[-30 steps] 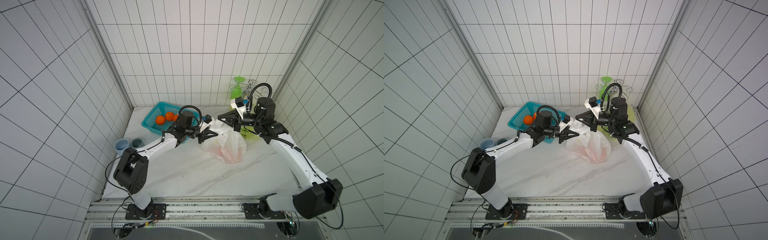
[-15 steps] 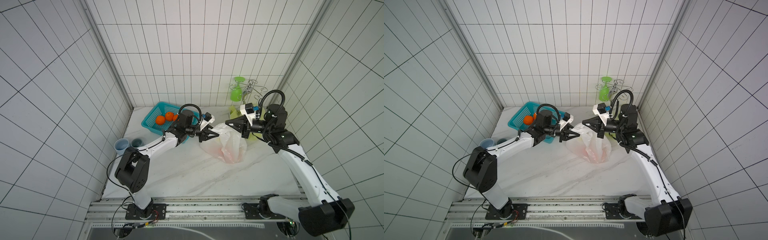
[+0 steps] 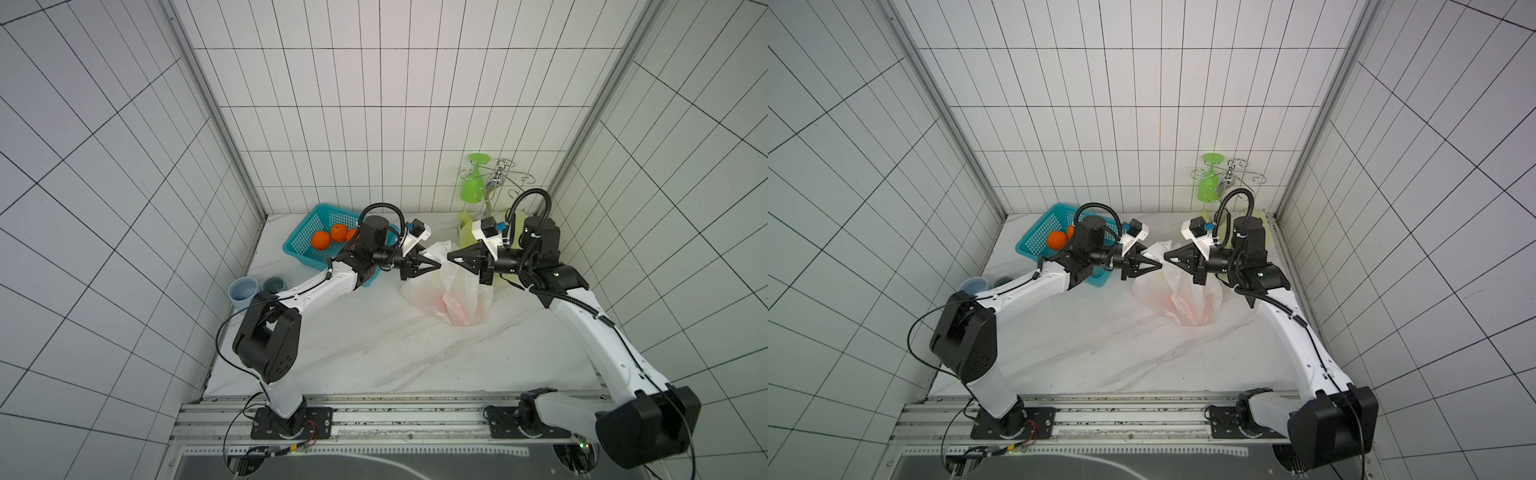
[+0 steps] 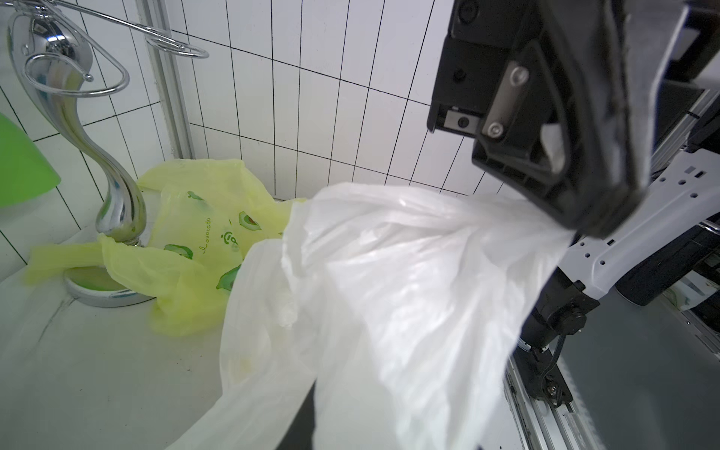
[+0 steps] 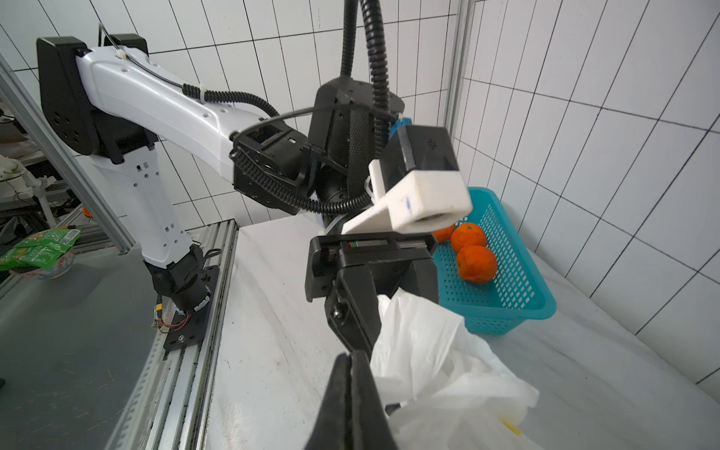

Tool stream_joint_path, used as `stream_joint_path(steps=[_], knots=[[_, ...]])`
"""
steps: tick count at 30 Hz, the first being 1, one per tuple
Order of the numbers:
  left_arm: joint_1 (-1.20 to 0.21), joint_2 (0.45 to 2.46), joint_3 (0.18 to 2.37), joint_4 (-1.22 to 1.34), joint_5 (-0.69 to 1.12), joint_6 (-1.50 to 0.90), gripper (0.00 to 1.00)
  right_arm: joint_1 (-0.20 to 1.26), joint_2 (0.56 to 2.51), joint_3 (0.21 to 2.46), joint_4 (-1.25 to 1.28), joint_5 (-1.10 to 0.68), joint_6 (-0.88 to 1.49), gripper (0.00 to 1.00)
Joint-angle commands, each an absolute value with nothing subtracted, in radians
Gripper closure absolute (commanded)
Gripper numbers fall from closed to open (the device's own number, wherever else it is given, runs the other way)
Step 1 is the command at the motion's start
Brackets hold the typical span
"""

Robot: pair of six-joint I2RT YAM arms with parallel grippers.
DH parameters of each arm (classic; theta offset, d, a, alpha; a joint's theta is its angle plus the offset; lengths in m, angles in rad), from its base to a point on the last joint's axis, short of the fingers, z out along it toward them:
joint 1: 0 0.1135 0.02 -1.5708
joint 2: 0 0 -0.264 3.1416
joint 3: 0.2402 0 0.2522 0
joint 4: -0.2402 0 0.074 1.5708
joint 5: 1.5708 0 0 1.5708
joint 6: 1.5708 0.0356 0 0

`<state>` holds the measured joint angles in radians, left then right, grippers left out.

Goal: Place the oranges into plastic bags & tie knots
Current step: Tie the plastic bag at the center of the board.

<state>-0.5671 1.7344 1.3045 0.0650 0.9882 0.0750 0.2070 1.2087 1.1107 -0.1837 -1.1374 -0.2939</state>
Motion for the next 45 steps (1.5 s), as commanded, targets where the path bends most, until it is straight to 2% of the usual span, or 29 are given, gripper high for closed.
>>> stream_joint_path(steps=[1,15,26,29,33,38,42,45], knots=[[-0.558,1.755,1.315,0.106,0.988,0.04,0.68,0.183,1.186,1.031,-0.227,-1.158,-0.342,0.99],[-0.567,1.779,1.331,0.069,1.006,0.072,0.6,0.121,1.244,0.979,-0.268,-1.084,-0.438,0.98],[-0.6,1.796,1.377,0.006,0.962,0.087,0.4,0.106,1.263,0.992,-0.301,-1.078,-0.489,0.98],[-0.605,1.805,1.391,-0.005,0.949,0.089,0.39,0.104,1.267,0.998,-0.304,-1.086,-0.497,0.98],[-0.607,1.814,1.402,-0.011,0.945,0.086,0.42,0.102,1.271,1.007,-0.304,-1.085,-0.51,0.98],[-0.602,1.822,1.418,-0.028,0.95,0.09,0.66,0.086,1.273,1.025,-0.357,-1.052,-0.561,0.99],[-0.594,1.819,1.43,-0.044,0.978,0.087,0.76,0.082,1.277,1.042,-0.395,-0.996,-0.612,0.98],[-0.591,1.812,1.437,-0.053,1.007,0.091,0.79,0.08,1.283,1.051,-0.398,-0.95,-0.617,0.97]])
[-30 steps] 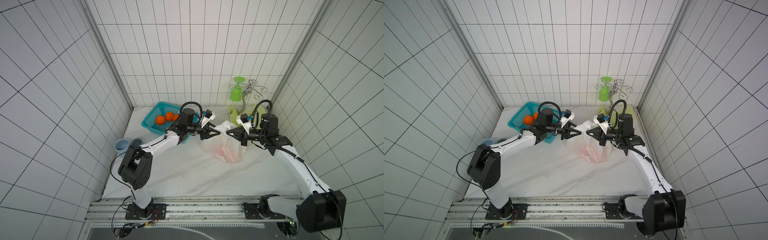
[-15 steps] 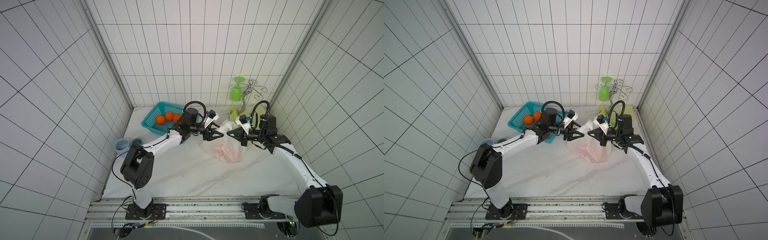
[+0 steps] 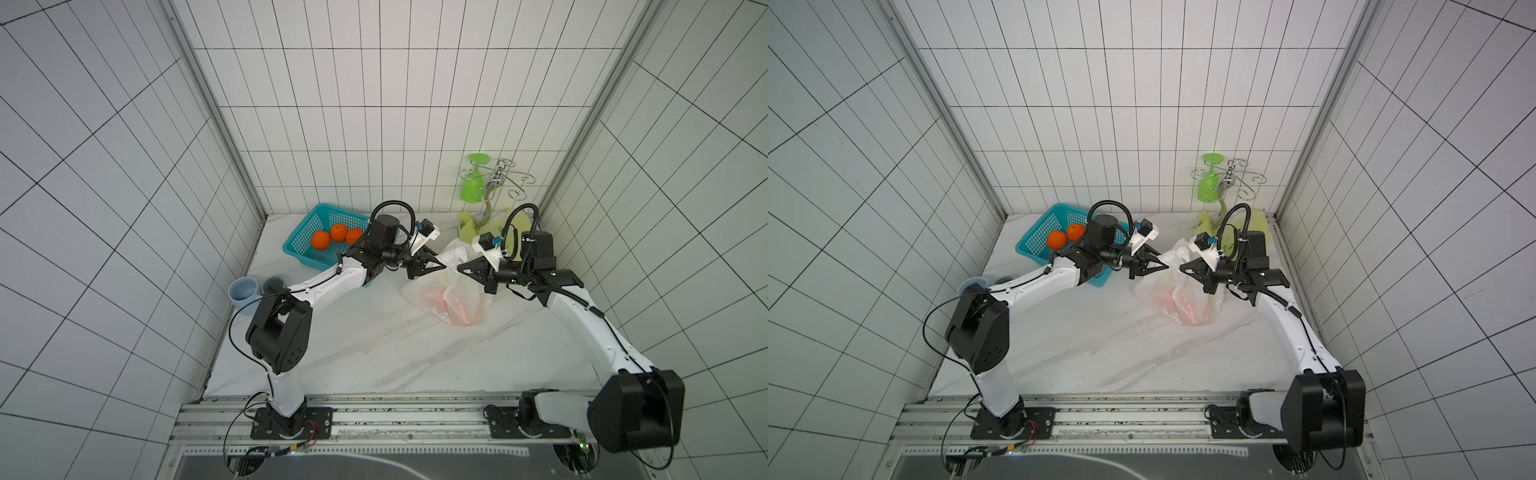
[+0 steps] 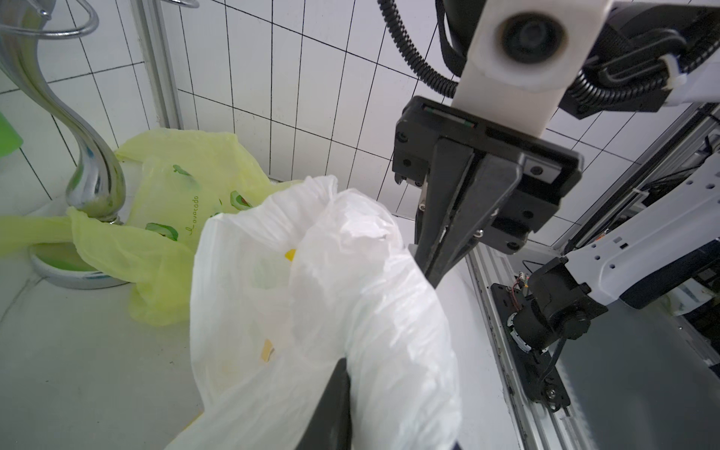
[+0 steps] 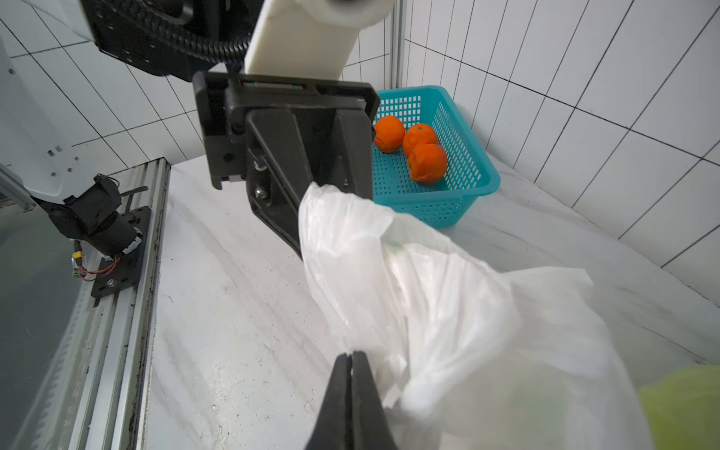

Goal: Place the oranges into plastic bags & tie knots
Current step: Tie the plastic bag at the center of the board.

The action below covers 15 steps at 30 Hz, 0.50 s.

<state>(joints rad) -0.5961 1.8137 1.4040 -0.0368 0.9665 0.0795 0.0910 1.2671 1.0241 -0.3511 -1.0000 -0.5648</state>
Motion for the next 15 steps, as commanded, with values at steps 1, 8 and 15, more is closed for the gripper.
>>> stream_joint_path(steps=[1,8,15], knots=[[-0.591,1.811,1.441,-0.059,1.019,0.092,0.79,0.08,1.287,1.058,-0.401,-0.937,-0.618,0.96],[-0.601,1.828,1.465,-0.112,1.032,0.113,0.7,0.083,1.318,1.098,-0.402,-0.907,-0.597,0.94],[-0.617,1.842,1.486,-0.134,0.983,0.126,0.54,0.092,1.328,1.105,-0.39,-0.909,-0.589,0.94]])
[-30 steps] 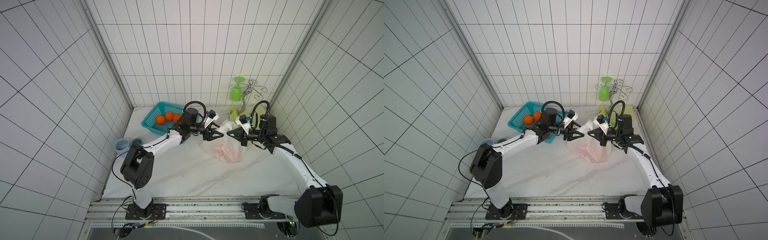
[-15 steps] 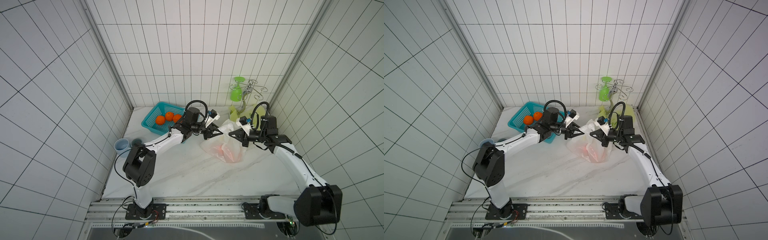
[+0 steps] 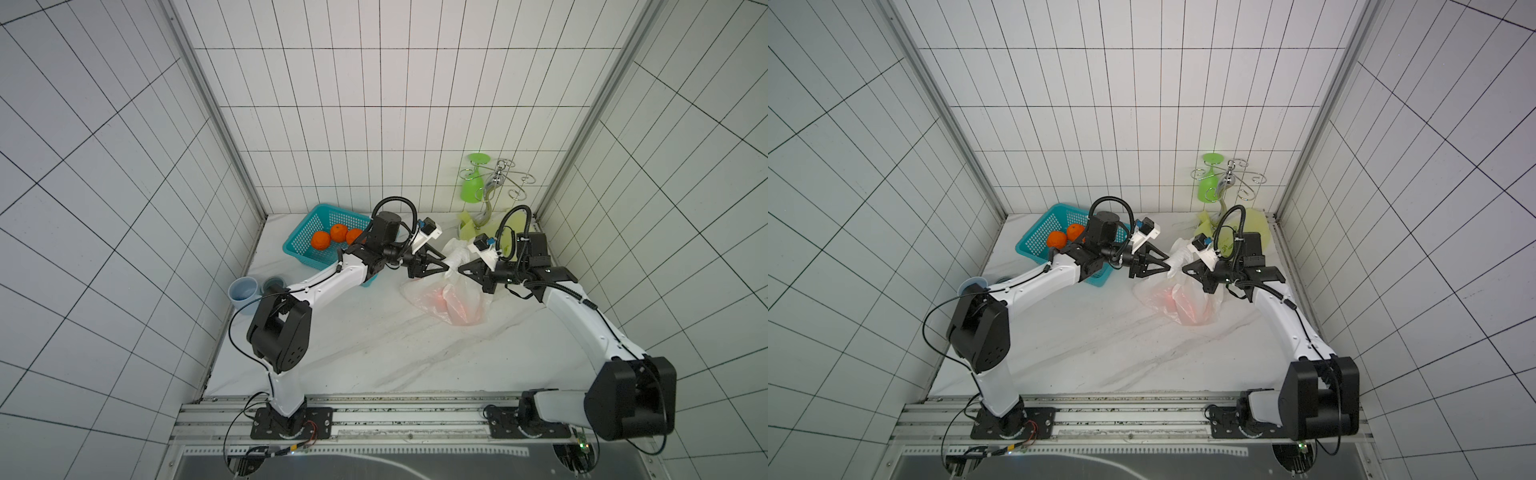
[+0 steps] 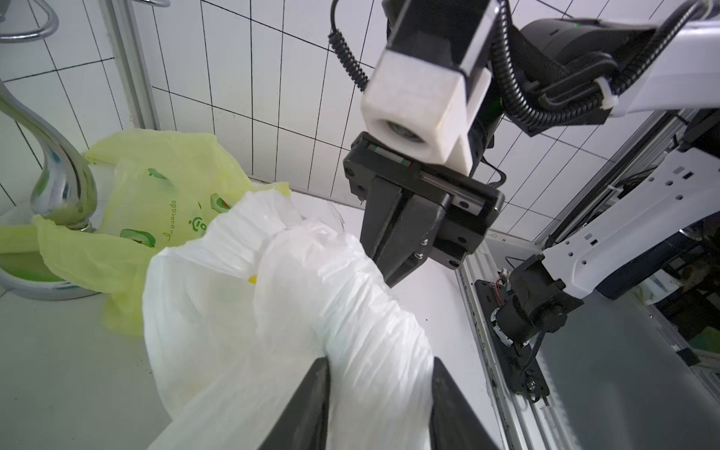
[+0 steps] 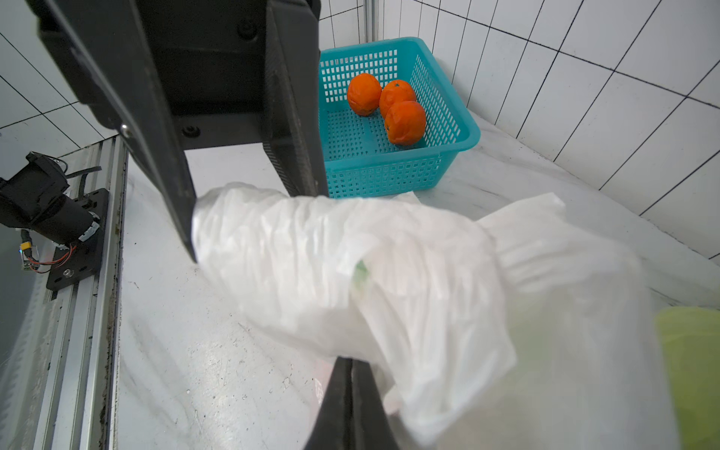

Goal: Place the oranges into plastic bags & tie knots
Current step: Tie the plastic bag at the center of the board.

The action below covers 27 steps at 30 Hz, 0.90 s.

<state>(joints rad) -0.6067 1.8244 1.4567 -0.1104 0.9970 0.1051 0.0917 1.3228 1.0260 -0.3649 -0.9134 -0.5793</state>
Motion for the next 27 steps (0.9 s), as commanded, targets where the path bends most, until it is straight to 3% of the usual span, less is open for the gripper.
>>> stream_joint_path(steps=[1,10,19,27], knots=[[-0.618,1.842,1.489,-0.142,0.972,0.132,0.52,0.093,1.327,1.108,-0.39,-0.907,-0.59,0.95],[-0.638,1.824,1.494,-0.15,0.806,0.131,0.27,0.092,1.336,1.132,-0.391,-0.899,-0.601,0.96],[-0.661,1.84,1.535,-0.177,0.703,0.089,0.12,0.097,1.344,1.14,-0.393,-0.897,-0.61,0.97],[-0.708,1.861,1.562,-0.225,0.548,0.118,0.12,0.102,1.348,1.152,-0.394,-0.895,-0.613,0.97]])
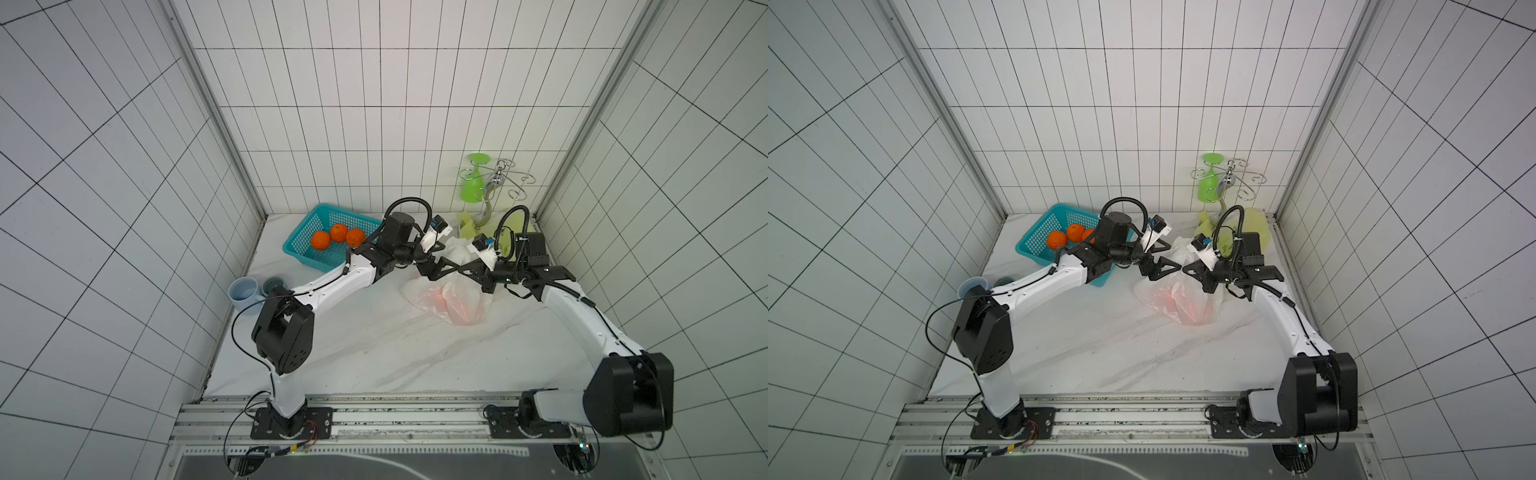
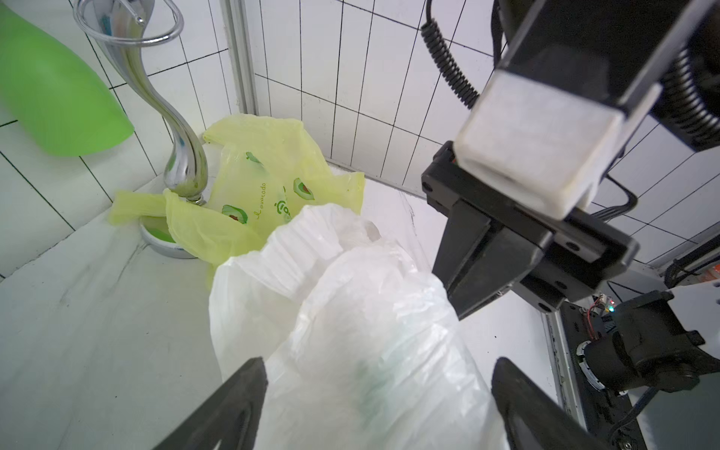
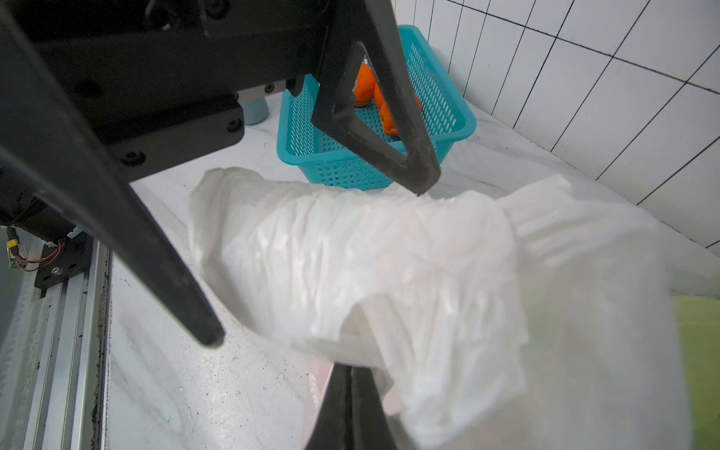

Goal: Place the oranges into plastic bags & tie knots
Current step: Tie the plastic bag at the center of the board.

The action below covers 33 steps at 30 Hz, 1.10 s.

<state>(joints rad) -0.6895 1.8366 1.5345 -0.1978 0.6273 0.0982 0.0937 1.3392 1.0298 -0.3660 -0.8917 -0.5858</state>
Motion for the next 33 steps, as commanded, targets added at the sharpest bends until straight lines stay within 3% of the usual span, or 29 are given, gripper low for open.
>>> stream_joint_path(steps=[1,5,14,17,20,25,33], knots=[[-0.71,1.864,1.563,-0.228,0.539,0.125,0.13,0.101,1.348,1.154,-0.394,-0.892,-0.614,0.97],[-0.715,1.877,1.575,-0.237,0.55,0.141,0.25,0.103,1.351,1.161,-0.394,-0.88,-0.62,0.98],[-0.682,1.883,1.604,-0.236,0.699,0.162,0.85,0.11,1.354,1.166,-0.357,-0.757,-0.654,0.95],[-0.671,1.878,1.609,-0.261,0.784,0.201,0.98,0.126,1.342,1.151,-0.28,-0.689,-0.625,0.89],[-0.666,1.864,1.599,-0.298,0.838,0.276,1.0,0.153,1.328,1.141,-0.195,-0.578,-0.563,0.79],[-0.642,1.861,1.583,-0.307,0.868,0.301,1.0,0.155,1.259,1.15,-0.223,-0.548,-0.581,0.66],[-0.621,1.847,1.589,-0.353,0.905,0.41,1.0,0.112,1.168,1.257,-0.617,-0.753,-0.798,0.43]])
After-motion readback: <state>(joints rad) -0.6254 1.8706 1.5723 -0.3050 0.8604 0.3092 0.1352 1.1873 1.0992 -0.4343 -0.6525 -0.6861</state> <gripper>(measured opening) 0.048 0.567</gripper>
